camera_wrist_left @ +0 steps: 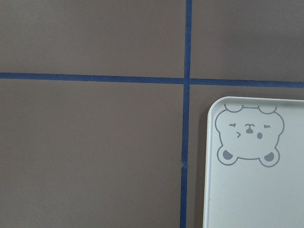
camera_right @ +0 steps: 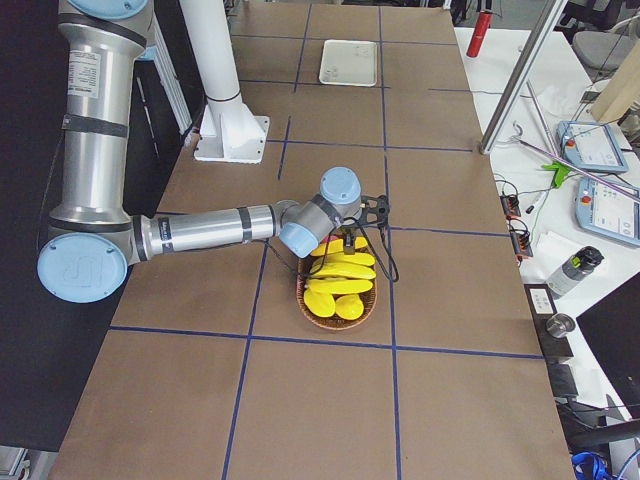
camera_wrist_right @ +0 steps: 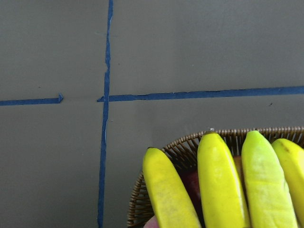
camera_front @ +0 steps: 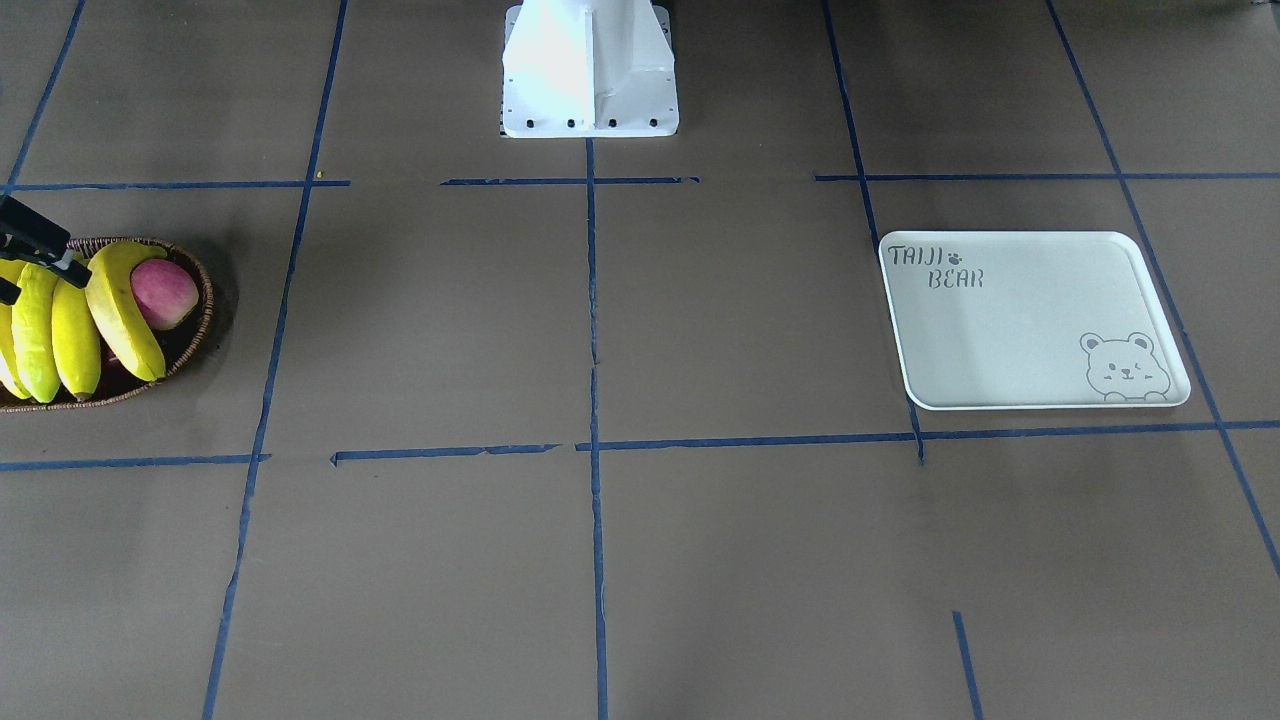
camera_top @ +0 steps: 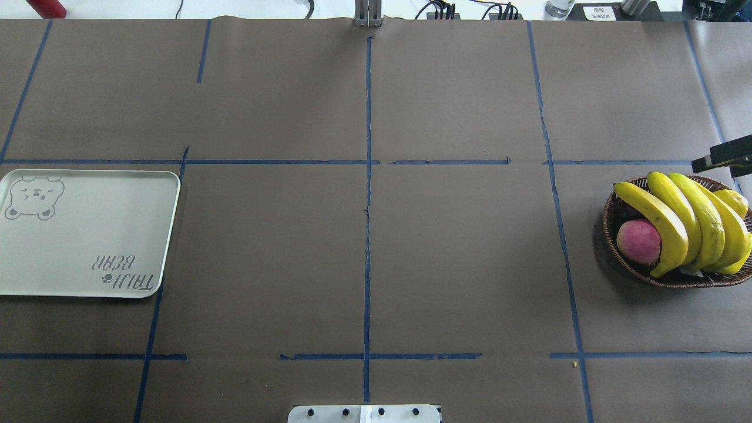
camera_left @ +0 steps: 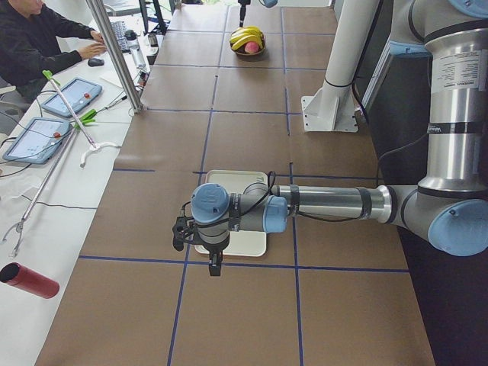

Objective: Transfer all bananas from basket to plate

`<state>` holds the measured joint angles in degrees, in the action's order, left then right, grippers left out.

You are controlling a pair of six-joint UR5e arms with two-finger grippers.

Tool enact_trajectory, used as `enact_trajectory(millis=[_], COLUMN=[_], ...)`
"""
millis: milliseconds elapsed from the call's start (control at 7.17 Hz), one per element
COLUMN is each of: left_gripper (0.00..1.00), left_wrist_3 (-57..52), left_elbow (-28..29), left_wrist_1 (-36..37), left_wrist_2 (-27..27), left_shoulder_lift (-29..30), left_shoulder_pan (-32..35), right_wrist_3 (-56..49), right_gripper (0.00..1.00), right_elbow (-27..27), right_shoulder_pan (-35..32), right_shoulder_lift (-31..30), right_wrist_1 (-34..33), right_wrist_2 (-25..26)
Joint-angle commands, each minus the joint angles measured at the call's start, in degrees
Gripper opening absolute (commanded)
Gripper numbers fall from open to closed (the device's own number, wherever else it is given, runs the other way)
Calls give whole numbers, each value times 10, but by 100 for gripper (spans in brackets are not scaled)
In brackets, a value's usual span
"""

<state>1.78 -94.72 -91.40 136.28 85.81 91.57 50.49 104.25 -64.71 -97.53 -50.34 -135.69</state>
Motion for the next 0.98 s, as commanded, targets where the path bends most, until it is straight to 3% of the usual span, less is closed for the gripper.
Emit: enact_trajectory(millis=[0,418,836], left_gripper=[100,100,100], left_wrist_3=[1,3,4], left_elbow=[0,-1,-1], left_wrist_1=[0,0,0], left_wrist_2=[0,0,0], left_shoulder_lift=[0,0,1], left_shoulder_pan=[0,0,0], right_wrist_3=[26,25,25], right_gripper=[97,92,90], right_elbow=[28,33,29], right_shoulder_pan=[45,64,94], right_shoulder_lift=[-32,-62,-68], right_wrist_1=[9,11,10], right_wrist_2=[39,40,74])
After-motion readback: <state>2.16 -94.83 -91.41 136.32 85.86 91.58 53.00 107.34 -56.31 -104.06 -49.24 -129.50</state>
